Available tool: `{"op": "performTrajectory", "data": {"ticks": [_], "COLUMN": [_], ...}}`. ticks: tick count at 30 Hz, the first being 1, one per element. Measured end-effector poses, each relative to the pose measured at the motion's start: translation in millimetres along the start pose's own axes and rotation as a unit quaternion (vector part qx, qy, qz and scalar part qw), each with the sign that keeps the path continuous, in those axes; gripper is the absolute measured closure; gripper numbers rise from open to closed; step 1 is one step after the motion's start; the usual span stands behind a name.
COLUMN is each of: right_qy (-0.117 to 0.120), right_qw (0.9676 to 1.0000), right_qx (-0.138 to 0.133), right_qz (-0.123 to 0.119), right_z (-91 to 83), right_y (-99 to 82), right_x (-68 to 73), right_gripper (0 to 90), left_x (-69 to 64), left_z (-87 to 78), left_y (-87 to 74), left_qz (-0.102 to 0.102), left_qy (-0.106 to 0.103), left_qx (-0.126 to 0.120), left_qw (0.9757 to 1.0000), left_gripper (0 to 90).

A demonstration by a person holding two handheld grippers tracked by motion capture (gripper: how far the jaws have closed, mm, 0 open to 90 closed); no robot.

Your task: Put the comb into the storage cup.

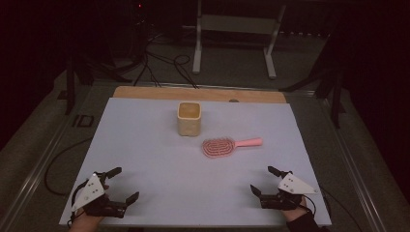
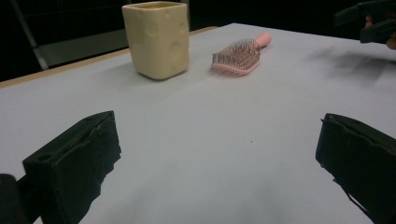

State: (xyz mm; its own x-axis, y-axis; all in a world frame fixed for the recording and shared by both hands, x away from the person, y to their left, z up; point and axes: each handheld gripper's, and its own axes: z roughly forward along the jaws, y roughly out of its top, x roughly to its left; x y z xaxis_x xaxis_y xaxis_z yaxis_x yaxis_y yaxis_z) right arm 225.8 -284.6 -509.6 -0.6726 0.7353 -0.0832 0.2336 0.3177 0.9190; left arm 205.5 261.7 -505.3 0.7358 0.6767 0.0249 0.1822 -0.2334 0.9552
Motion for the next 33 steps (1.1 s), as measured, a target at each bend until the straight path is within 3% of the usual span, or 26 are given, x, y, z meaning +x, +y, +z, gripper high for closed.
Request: {"op": "performTrajectory", "data": {"ticks": [3,5,15,16,22,28,33], "right_qy": [0.001,-0.003,0.016,0.02,0.023,0.032,0.021], "right_qw": [1.0,1.0,0.9997,0.9993,0.9987,0.9986,0.9983], "right_qx": [-0.003,0.0,0.017,0.03,0.045,0.043,0.053], "right_qz": [0.004,-0.007,0.004,0.008,0.0,0.001,-0.012], "right_z": [-0.7,-1.1,-0.3,-0.5,-0.1,-3.9,-7.1], "right_y": [0.4,0.9,2.9,5.0,9.2,17.3,24.8], "right_x": [-0.1,0.3,1.8,2.8,6.4,8.3,11.4], "right_gripper": [9.4,9.4,9.4,9.4,9.3,8.8,8.8], "left_x": [0.1,0.3,0.1,0.2,0.3,0.5,0.9], "left_z": [0.0,-0.5,-1.0,-1.1,-0.9,-0.7,-0.9], "left_y": [-0.1,0.1,0.4,0.4,0.4,0.1,0.2], "left_qz": [0.001,0.001,0.001,0.0,0.0,-0.001,-0.002], "left_qy": [0.001,0.001,0.001,0.0,0.001,0.002,0.002], "left_qx": [0.001,-0.001,-0.001,-0.002,-0.002,-0.001,-0.002], "left_qw": [1.0,1.0,1.0,1.0,1.0,1.0,1.0], "left_gripper": [0.0,0.0,0.0,0.0,0.0,0.0,0.0]}}
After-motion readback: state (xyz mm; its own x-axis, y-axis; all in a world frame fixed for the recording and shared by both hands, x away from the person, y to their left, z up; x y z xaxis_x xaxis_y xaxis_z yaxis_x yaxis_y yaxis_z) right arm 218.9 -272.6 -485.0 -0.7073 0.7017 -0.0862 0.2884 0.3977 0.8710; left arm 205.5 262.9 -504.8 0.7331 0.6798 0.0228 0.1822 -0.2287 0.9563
